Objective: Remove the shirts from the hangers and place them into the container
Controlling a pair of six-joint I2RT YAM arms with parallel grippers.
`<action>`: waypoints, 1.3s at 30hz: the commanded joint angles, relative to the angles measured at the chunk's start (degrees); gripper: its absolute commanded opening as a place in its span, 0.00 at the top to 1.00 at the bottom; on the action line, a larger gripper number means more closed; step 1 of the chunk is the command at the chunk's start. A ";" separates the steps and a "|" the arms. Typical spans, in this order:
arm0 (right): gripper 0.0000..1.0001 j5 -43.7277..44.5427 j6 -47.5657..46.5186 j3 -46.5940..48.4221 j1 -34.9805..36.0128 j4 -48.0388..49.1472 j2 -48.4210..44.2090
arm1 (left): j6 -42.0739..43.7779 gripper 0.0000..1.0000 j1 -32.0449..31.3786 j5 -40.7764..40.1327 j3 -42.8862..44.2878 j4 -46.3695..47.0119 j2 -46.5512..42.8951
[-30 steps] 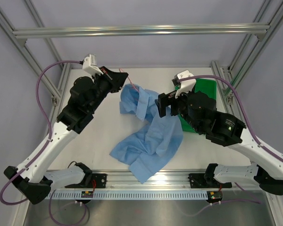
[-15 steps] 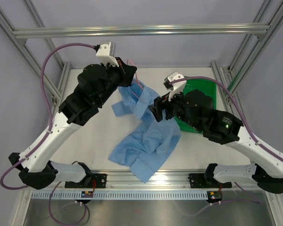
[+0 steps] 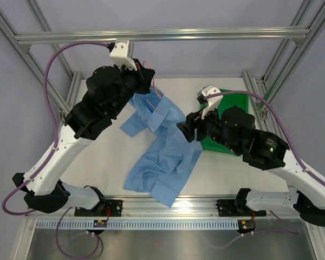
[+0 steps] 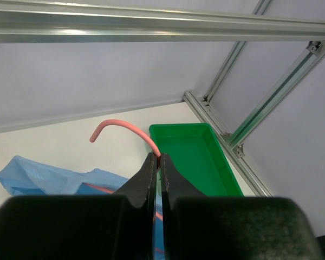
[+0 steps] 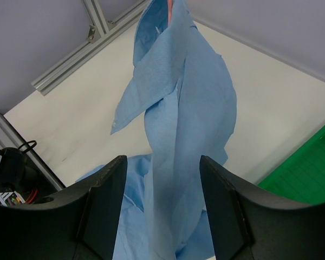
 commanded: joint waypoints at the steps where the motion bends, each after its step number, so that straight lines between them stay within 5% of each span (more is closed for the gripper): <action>1: 0.36 1.02 1.14 -2.26 -0.26 -1.47 -2.99 | 2.62 1.00 -0.08 -1.89 2.93 1.75 0.11; 21: 0.52 2.60 3.25 -9.83 -0.26 -0.86 -7.92 | 3.24 1.00 0.01 -1.27 6.44 0.88 2.83; 24: 0.66 3.39 3.25 -9.48 -0.17 -1.03 -7.40 | 3.59 1.00 0.10 -1.36 7.06 0.44 2.92; 25: 0.78 3.66 3.16 -9.13 -0.17 -1.12 -6.87 | 3.59 1.00 0.18 -1.19 7.15 0.43 2.83; 30: 0.97 4.36 3.07 -8.60 -0.26 -0.77 -5.99 | 3.67 1.00 0.45 -1.10 6.80 0.43 2.04; 39: 1.00 5.59 3.95 -5.78 -0.17 -3.75 -6.34 | 3.68 1.00 6.75 -1.72 3.82 2.63 1.86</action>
